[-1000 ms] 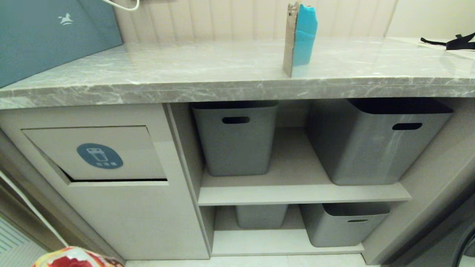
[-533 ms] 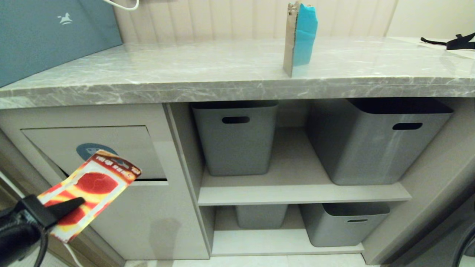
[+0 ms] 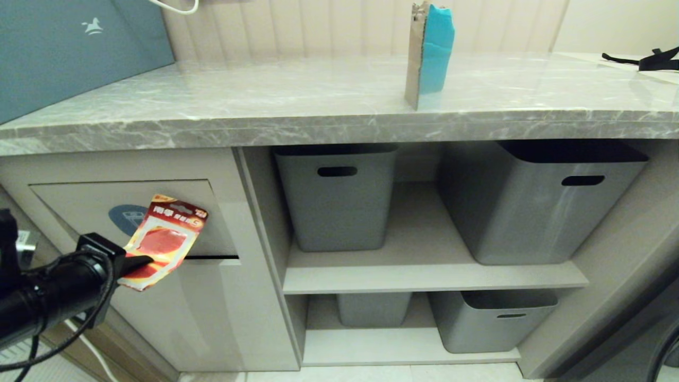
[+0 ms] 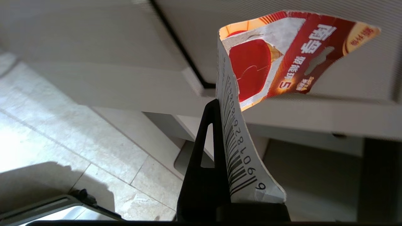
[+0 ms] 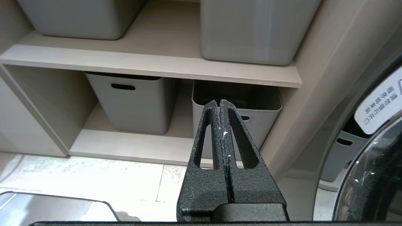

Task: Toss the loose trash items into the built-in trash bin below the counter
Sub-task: Put the garbage in the trash can

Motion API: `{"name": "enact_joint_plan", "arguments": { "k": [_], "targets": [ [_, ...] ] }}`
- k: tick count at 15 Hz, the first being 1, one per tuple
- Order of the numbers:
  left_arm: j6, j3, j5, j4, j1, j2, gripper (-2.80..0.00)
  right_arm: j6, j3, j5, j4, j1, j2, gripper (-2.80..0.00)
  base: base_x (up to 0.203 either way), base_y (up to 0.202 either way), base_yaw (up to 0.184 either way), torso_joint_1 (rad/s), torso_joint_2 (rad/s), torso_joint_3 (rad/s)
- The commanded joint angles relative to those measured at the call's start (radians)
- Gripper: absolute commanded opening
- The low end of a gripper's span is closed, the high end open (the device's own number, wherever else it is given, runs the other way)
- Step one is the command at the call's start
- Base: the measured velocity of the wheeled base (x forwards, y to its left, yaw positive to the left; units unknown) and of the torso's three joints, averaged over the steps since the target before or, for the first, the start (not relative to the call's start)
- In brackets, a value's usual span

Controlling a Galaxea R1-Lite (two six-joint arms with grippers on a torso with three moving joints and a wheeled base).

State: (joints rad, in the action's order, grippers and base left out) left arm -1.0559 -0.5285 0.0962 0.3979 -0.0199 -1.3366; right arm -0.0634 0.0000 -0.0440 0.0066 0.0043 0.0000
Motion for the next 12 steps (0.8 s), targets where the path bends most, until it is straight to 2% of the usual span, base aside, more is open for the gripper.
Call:
{"name": "enact_joint_plan", "arguments": {
  "k": [1,4,8,10,12],
  "targets": [
    [-0.04,-0.013,0.005,0.005,-0.036,-0.103,-2.8,-0.001,0.0,0.0,0.0,0.0,-0.002,-2.8,0.0,0.0,0.0,0.0,0.0,0.0],
    [-0.151,-0.092,0.047,0.006,-0.093,-0.218,-2.8,-0.001,0.0,0.0,0.0,0.0,-0.002,-2.8,0.0,0.0,0.0,0.0,0.0,0.0],
    [-0.192,-0.114,0.15,0.112,-0.171,-0.348,-2.8,-0.001,0.0,0.0,0.001,0.0,-0.002,-2.8,0.0,0.0,0.0,0.0,0.0,0.0],
    [-0.221,-0.134,0.169,0.146,-0.196,-0.433,-2.8,-0.001,0.0,0.0,0.001,0.0,-0.002,-2.8,0.0,0.0,0.0,0.0,0.0,0.0],
    [-0.259,-0.212,0.177,0.153,-0.208,-0.495,-2.8,-0.001,0.0,0.0,0.0,0.0,-0.002,-2.8,0.0,0.0,0.0,0.0,0.0,0.0]
  ]
}}
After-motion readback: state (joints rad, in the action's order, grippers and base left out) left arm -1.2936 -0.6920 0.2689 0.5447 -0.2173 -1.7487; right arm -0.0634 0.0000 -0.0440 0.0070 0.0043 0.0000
